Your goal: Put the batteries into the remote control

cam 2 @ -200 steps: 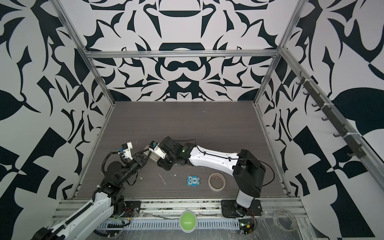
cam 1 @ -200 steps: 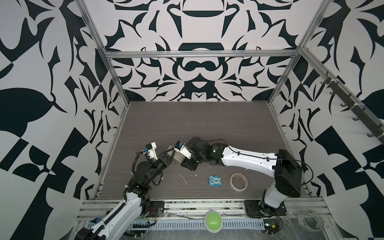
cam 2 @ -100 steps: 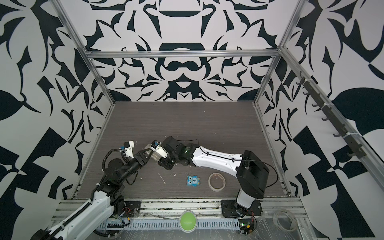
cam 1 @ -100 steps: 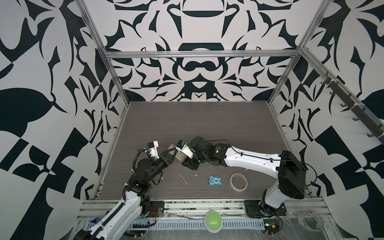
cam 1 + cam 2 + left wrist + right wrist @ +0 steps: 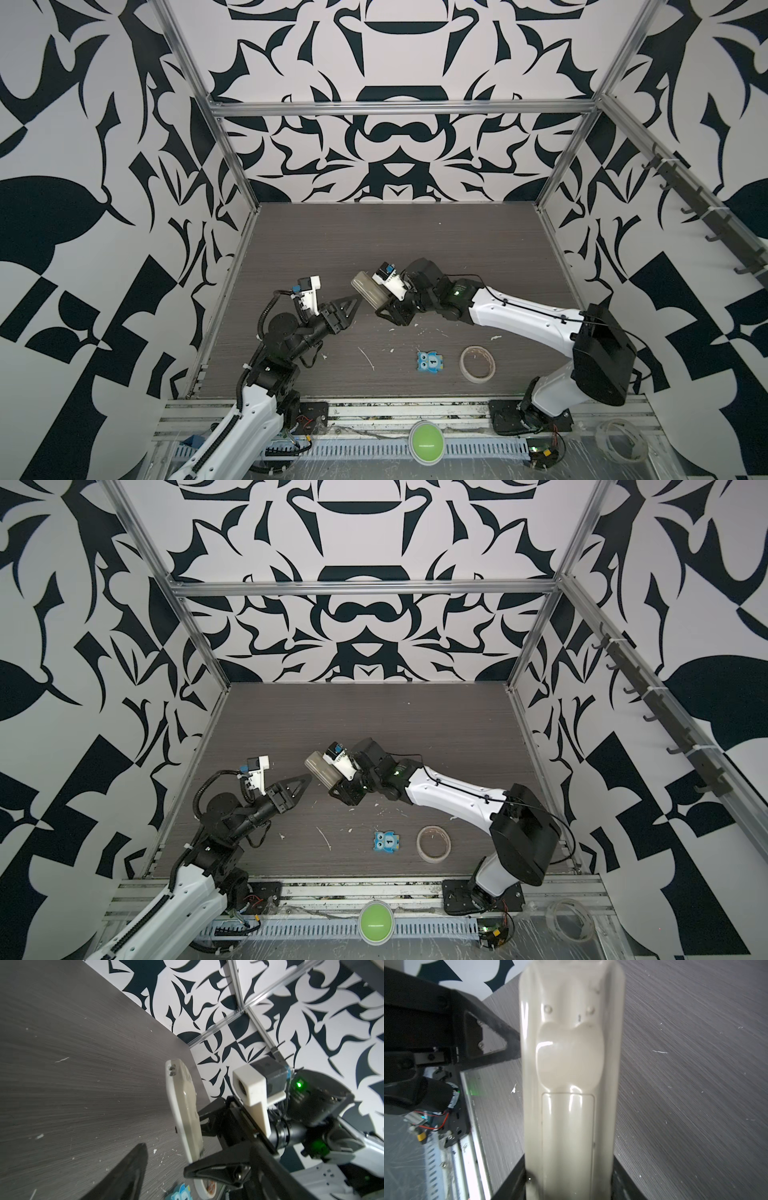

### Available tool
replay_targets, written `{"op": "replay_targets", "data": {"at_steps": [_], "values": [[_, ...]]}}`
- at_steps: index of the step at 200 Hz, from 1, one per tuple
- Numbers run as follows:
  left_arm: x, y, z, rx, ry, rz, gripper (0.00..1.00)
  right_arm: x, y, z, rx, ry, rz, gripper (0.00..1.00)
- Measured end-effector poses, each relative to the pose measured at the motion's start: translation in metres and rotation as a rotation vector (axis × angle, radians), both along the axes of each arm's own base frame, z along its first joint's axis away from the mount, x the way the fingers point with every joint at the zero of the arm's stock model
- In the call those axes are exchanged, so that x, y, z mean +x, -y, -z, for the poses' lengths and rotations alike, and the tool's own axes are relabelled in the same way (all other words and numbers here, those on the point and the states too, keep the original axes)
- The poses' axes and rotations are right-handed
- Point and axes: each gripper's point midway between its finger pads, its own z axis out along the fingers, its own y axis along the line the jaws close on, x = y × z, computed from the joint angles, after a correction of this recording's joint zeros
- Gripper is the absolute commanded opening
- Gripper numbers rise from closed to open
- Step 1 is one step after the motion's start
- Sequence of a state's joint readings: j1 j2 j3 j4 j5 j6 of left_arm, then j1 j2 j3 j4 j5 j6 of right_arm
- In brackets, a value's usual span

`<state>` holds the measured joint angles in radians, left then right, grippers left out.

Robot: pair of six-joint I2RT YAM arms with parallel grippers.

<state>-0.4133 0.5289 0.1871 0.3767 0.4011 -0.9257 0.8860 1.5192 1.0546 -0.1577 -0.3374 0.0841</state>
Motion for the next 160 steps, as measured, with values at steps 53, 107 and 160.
{"op": "replay_targets", "data": {"at_steps": [53, 107, 160], "values": [[-0.019, 0.015, -0.034, 0.044, 0.148, 0.145, 0.96, -0.017, 0.002, -0.051, 0.184, 0.001, -0.078, 0.0], [-0.033, 0.02, -0.056, 0.027, 0.261, 0.221, 0.96, -0.042, 0.009, -0.08, 0.367, -0.011, -0.171, 0.0], [-0.038, 0.029, -0.086, -0.01, 0.347, 0.295, 0.92, -0.058, 0.003, -0.108, 0.487, -0.007, -0.275, 0.0]]}}
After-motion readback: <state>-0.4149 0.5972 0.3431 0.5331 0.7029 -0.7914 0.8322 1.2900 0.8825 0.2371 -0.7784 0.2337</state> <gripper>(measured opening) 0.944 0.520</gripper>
